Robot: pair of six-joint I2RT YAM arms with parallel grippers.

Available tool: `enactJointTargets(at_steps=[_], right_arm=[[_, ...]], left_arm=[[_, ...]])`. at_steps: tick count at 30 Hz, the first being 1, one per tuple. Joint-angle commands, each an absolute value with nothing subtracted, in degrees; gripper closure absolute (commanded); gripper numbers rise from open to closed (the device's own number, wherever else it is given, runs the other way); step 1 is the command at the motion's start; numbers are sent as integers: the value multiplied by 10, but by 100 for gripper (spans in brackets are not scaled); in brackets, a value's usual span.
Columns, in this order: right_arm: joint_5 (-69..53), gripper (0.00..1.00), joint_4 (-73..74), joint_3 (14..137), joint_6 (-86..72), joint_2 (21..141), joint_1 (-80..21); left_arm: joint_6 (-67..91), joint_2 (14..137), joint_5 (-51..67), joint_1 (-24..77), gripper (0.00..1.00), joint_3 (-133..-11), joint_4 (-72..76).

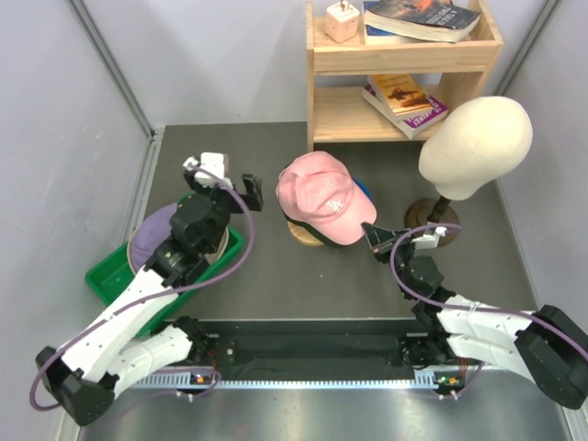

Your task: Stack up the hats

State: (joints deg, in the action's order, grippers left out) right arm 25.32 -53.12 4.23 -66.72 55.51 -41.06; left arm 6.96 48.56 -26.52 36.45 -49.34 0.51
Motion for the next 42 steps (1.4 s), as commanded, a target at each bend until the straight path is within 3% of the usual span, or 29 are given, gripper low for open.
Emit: enactJointTargets(at_steps=[1, 6, 15, 24, 42], right_arm=[[296, 99, -441, 80, -646, 560, -403], [320, 100, -392, 89, -652, 562, -398], [320, 100, -353, 103, -626, 555, -376], [255, 100, -357, 123, -584, 572, -317], [216, 100, -371, 124, -571, 583, -289]], left_arm=[[51, 566, -134, 358, 1, -535, -10], [133, 687, -64, 301, 5, -613, -84], [256, 671, -106, 281, 8, -522, 51], [264, 710, -28, 270, 10, -493, 114], [297, 757, -58, 253, 22, -446, 208]])
